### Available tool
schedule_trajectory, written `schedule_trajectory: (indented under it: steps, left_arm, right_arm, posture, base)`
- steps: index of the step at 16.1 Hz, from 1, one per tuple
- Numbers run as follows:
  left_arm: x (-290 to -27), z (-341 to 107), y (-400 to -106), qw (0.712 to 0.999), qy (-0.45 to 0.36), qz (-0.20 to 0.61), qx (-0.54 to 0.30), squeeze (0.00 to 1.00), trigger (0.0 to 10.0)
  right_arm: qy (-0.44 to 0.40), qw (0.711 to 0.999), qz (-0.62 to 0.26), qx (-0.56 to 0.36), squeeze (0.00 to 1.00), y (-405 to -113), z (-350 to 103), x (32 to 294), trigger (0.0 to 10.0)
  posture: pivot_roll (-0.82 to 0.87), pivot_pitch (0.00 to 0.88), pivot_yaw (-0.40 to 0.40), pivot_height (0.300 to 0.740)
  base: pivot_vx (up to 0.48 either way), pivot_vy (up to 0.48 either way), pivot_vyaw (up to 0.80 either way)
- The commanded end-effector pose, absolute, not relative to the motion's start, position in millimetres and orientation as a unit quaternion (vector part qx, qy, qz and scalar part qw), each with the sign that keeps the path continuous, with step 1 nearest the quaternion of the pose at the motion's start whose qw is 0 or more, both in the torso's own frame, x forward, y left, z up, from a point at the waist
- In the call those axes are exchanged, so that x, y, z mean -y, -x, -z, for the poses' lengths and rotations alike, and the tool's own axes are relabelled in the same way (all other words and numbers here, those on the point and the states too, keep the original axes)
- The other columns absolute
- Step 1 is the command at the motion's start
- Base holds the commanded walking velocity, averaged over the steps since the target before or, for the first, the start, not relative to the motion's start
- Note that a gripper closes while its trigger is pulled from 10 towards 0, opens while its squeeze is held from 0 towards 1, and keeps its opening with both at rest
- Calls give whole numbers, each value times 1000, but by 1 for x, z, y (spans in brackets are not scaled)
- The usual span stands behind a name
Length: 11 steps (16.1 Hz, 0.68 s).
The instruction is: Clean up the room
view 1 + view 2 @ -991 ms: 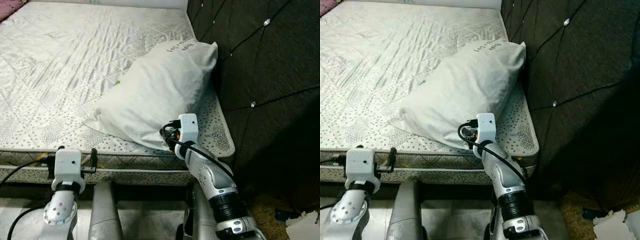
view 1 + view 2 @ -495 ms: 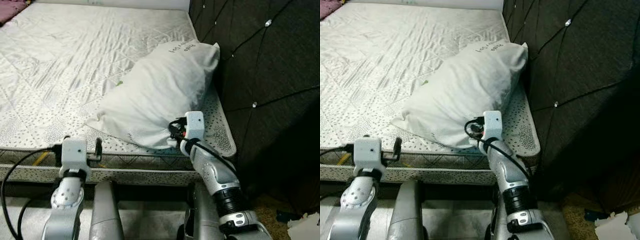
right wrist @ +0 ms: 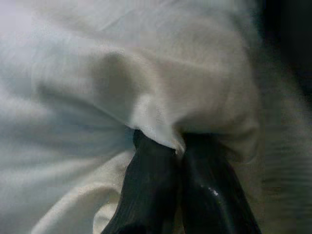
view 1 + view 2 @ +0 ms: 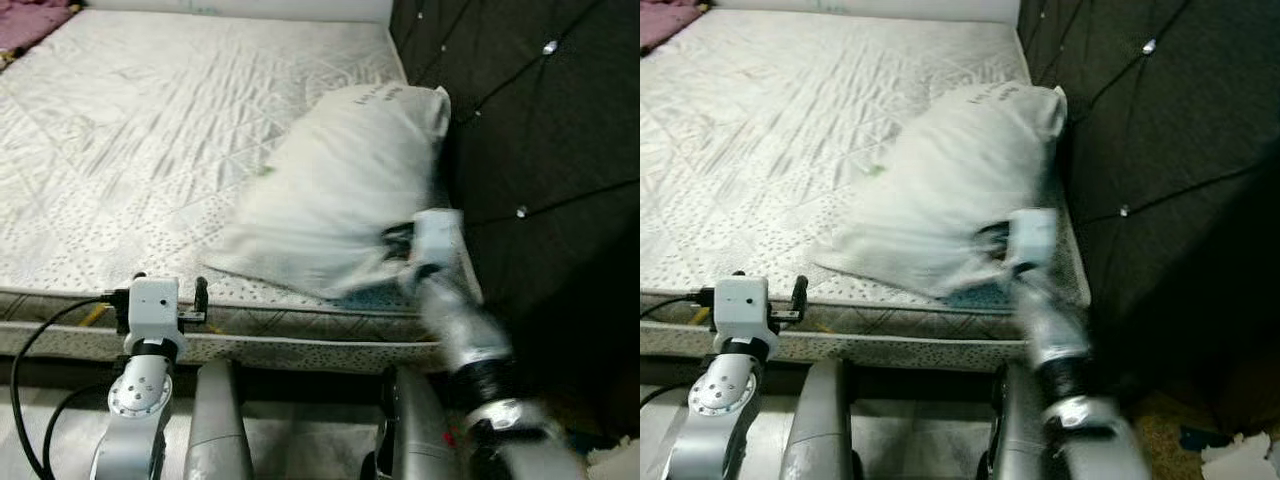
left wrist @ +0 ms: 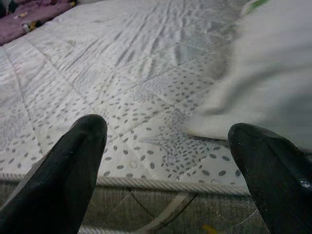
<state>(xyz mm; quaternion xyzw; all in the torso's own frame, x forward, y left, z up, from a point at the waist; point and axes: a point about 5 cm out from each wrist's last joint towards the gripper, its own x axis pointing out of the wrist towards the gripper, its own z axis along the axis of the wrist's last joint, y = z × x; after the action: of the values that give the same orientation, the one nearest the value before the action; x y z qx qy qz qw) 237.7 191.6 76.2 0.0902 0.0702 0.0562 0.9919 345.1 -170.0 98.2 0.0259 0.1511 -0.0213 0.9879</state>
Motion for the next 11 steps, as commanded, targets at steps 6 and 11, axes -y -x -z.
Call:
schedule_trajectory:
  steps: [6, 11]
  left_arm:
    - [-184, -78, -248, 993, -89, -44, -57, 0, 10000]
    - [-181, -74, -244, 993, -86, -38, -64, 0, 10000]
  right_arm:
    - [31, 971, 237, 0, 0, -364, -191, 297, 0]
    - [61, 980, 188, -29, 0, -332, -139, 265, 0]
  posture:
    - [56, 0, -11, 532]
    - [57, 0, -9, 532]
  base:
    - [0, 0, 0]
    - [0, 0, 0]
